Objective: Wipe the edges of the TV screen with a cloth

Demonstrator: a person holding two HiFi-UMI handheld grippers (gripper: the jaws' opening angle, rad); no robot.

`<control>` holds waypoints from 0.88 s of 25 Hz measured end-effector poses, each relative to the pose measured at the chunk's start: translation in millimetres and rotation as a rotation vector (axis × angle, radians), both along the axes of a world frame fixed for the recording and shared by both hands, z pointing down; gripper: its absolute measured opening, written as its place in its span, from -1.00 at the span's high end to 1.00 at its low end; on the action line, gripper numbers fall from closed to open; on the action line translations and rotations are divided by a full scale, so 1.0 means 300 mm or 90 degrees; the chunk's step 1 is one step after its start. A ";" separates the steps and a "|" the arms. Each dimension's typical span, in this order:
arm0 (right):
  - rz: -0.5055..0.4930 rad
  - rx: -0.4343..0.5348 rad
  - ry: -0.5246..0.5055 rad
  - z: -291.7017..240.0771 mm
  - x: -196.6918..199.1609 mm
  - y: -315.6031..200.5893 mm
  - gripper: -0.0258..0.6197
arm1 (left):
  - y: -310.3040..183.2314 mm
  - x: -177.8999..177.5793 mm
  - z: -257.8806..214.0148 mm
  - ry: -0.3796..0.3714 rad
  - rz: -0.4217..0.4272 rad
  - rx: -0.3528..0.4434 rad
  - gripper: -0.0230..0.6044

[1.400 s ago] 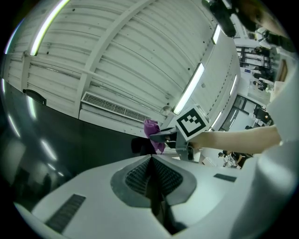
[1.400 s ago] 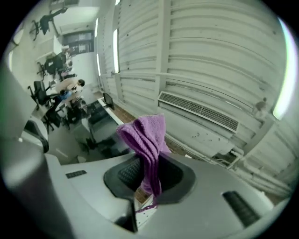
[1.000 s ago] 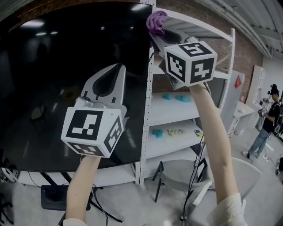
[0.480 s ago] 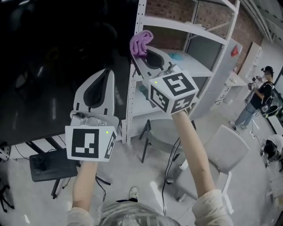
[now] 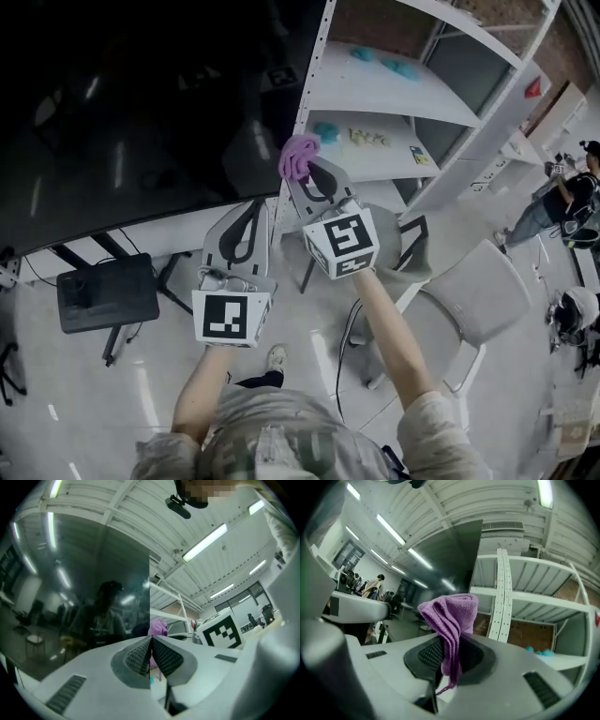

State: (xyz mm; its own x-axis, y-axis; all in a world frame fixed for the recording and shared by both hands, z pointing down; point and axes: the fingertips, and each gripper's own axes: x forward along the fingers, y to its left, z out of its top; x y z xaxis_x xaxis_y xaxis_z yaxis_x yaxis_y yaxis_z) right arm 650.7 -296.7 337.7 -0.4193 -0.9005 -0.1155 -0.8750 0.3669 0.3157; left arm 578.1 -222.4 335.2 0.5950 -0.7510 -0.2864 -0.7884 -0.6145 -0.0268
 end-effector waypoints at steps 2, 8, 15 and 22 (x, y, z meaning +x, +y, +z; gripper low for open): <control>-0.002 -0.040 -0.007 0.119 0.003 -0.011 0.73 | -0.010 -0.004 0.108 0.004 -0.005 -0.041 0.88; 0.001 -0.147 -0.038 0.398 0.002 -0.031 0.73 | -0.010 0.015 0.298 -0.033 -0.006 -0.106 0.88; 0.003 -0.176 -0.064 0.478 0.009 -0.040 0.73 | -0.039 -0.001 0.348 -0.046 -0.018 -0.124 0.88; 0.021 -0.163 -0.074 0.419 0.009 0.007 0.73 | -0.039 -0.061 0.258 -0.021 -0.030 -0.103 0.88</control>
State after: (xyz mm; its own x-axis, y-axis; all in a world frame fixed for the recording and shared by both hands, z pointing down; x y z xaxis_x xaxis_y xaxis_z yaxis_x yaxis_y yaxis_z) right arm 653.4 -294.5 463.5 -0.3863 -0.9195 0.0724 -0.9128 0.3924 0.1132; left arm 559.7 -234.0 412.8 0.5648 -0.8133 -0.1399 -0.8171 -0.5749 0.0429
